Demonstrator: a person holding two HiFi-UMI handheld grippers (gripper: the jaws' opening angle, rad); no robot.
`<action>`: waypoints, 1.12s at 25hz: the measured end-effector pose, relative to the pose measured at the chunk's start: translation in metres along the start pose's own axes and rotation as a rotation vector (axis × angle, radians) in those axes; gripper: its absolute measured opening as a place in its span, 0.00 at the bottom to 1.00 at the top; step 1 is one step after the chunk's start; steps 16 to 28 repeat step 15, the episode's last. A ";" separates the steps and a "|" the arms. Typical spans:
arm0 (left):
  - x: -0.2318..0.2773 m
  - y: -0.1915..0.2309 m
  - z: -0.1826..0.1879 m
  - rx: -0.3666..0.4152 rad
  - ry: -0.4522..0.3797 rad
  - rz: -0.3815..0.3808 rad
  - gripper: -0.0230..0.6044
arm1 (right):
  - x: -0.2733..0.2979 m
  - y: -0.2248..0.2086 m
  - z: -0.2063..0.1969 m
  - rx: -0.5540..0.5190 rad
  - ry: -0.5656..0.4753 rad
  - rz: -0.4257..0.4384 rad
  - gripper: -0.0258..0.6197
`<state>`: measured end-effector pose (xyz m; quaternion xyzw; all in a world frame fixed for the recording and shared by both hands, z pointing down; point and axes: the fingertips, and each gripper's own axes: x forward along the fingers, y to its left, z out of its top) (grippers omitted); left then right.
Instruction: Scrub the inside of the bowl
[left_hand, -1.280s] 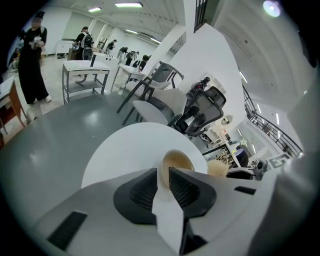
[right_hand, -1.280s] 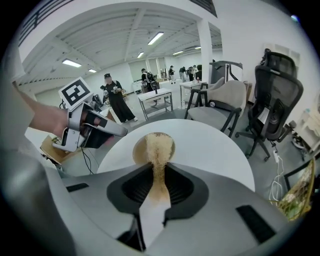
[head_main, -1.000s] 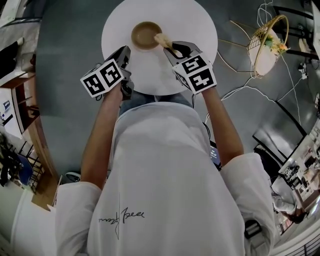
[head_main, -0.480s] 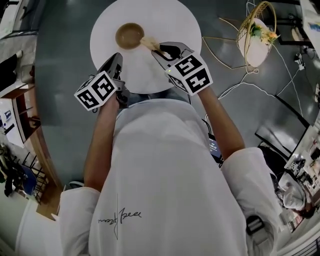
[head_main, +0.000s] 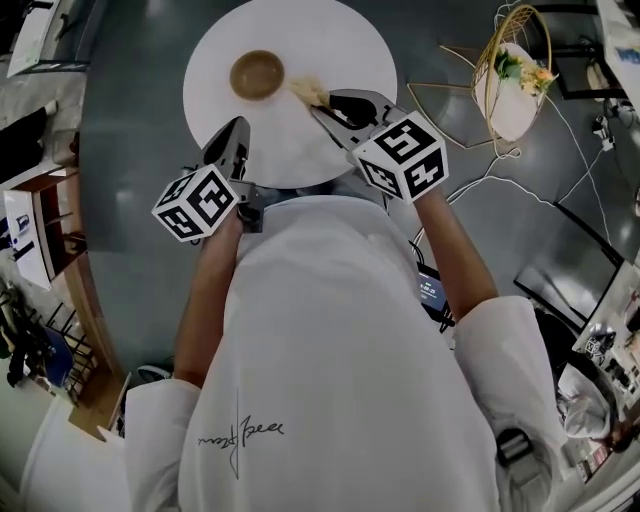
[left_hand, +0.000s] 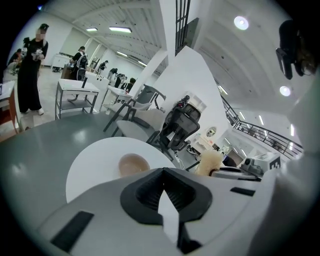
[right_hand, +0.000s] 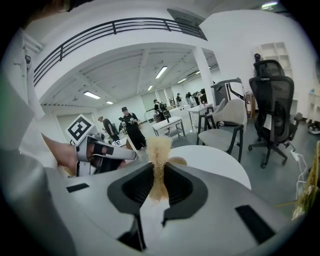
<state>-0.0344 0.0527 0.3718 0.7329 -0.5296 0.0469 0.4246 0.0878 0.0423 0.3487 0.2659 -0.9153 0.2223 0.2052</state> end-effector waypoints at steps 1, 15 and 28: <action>-0.003 -0.001 0.001 0.005 -0.009 -0.001 0.04 | -0.002 0.001 0.000 0.005 -0.005 0.005 0.16; -0.035 -0.031 0.017 0.092 -0.092 -0.001 0.04 | -0.049 0.010 0.008 -0.021 -0.075 0.029 0.16; -0.035 -0.031 0.017 0.092 -0.092 -0.001 0.04 | -0.049 0.010 0.008 -0.021 -0.075 0.029 0.16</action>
